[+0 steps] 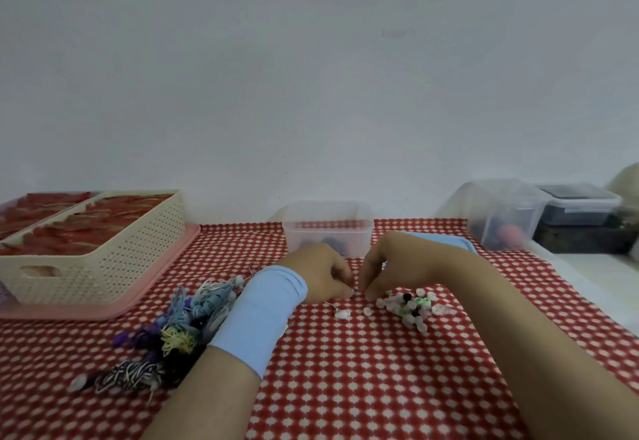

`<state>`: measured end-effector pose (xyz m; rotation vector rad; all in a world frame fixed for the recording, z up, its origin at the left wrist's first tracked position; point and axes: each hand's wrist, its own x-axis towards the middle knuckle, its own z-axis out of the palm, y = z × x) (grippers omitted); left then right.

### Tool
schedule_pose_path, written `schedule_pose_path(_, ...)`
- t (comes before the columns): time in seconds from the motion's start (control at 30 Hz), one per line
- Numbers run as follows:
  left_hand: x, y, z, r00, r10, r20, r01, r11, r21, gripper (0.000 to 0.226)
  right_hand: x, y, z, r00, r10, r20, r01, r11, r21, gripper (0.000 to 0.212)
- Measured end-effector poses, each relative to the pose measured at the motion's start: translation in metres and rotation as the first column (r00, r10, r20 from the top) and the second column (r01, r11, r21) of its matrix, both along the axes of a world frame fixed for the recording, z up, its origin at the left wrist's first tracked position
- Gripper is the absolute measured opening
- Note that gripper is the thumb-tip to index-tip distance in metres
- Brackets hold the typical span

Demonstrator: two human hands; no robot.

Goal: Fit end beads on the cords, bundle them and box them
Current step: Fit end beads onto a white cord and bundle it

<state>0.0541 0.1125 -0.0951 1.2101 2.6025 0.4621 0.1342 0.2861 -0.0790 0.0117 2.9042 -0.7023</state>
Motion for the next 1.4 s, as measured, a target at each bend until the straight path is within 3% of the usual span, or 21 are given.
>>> schedule_pose_path(0.1,-0.002,0.001,-0.006,1.000,-0.013,-0.027,0.012,0.998,-0.054,0.023,0.000,-0.009,0.001,0.998,0.028,0.063,-0.034,0.994,0.104,0.018)
schedule_pose_path(0.2,-0.001,0.002,-0.011,0.998,-0.001,-0.063,0.001,1.000,-0.009,0.021,-0.004,-0.016,-0.008,0.997,0.018,0.071,-0.027,0.991,0.134,0.021)
schedule_pose_path(0.4,-0.001,-0.002,-0.017,0.993,0.112,-0.037,-0.095,0.946,0.309,0.023,0.001,-0.016,-0.008,0.999,0.036,-0.004,-0.036,0.991,0.127,0.009)
schedule_pose_path(0.5,-0.002,-0.003,-0.023,0.983,0.146,0.111,-0.183,0.833,0.522,0.021,0.000,-0.013,-0.008,0.997,0.009,-0.079,-0.008,1.000,0.014,0.010)
schedule_pose_path(0.6,0.000,-0.002,-0.027,0.901,0.101,0.422,-0.379,0.655,0.654,0.013,0.000,-0.007,-0.009,0.978,-0.092,-0.185,0.045,0.969,-0.244,0.015)
schedule_pose_path(0.73,0.004,-0.001,-0.030,0.750,-0.070,0.658,-0.520,0.553,0.651,0.015,0.002,0.000,-0.011,0.953,-0.213,-0.215,0.069,0.845,-0.530,0.013)
schedule_pose_path(0.93,-0.001,-0.001,-0.037,0.637,-0.193,0.746,-0.582,0.515,0.630,0.020,-0.001,0.004,-0.017,0.957,-0.277,-0.091,0.102,0.610,-0.786,0.014)
schedule_pose_path(1.4,0.001,-0.004,-0.035,0.585,-0.264,0.767,-0.584,0.519,0.624,0.016,-0.005,-0.002,-0.020,0.973,-0.223,-0.063,0.081,0.583,-0.808,0.014)
